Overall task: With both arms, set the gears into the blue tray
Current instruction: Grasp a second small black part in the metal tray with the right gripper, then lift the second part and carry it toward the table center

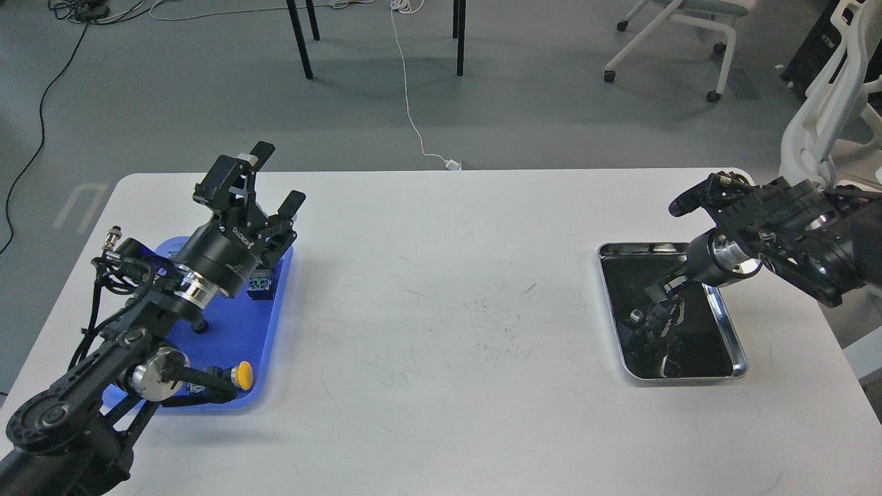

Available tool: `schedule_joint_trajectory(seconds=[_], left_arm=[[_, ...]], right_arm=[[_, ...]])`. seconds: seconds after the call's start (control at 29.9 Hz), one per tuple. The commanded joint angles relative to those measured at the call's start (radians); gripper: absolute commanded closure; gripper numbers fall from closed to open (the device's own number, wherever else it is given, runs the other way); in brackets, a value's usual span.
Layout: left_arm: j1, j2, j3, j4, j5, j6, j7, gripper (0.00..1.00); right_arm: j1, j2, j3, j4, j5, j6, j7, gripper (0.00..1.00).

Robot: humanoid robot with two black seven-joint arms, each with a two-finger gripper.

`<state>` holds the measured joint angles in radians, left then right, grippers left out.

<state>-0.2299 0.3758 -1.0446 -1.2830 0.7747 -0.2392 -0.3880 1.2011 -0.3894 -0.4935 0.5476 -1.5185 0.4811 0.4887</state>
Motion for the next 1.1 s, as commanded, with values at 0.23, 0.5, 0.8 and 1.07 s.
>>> schedule_joint_trajectory(seconds=[0.23, 0.5, 0.8, 1.07], left_arm=[[0.001, 0.002, 0.000, -0.001, 0.000, -0.015, 0.000, 0.02], [0.001, 0.002, 0.000, -0.001, 0.000, -0.015, 0.000, 0.02], [0.001, 0.002, 0.000, -0.001, 0.000, -0.015, 0.000, 0.02], [0.000, 0.000, 0.000, -0.001, 0.000, -0.015, 0.000, 0.02]], right_arm=[[-0.017, 0.003, 0.000, -0.001, 0.001, -0.012, 0.000, 0.67], [-0.020, 0.003, 0.001, 0.000, 0.003, -0.012, 0.000, 0.75], [-0.003, 0.000, 0.006, 0.014, 0.006, -0.012, 0.000, 0.80], [0.098, -0.048, 0.013, 0.120, 0.012, -0.012, 0.000, 0.80]])
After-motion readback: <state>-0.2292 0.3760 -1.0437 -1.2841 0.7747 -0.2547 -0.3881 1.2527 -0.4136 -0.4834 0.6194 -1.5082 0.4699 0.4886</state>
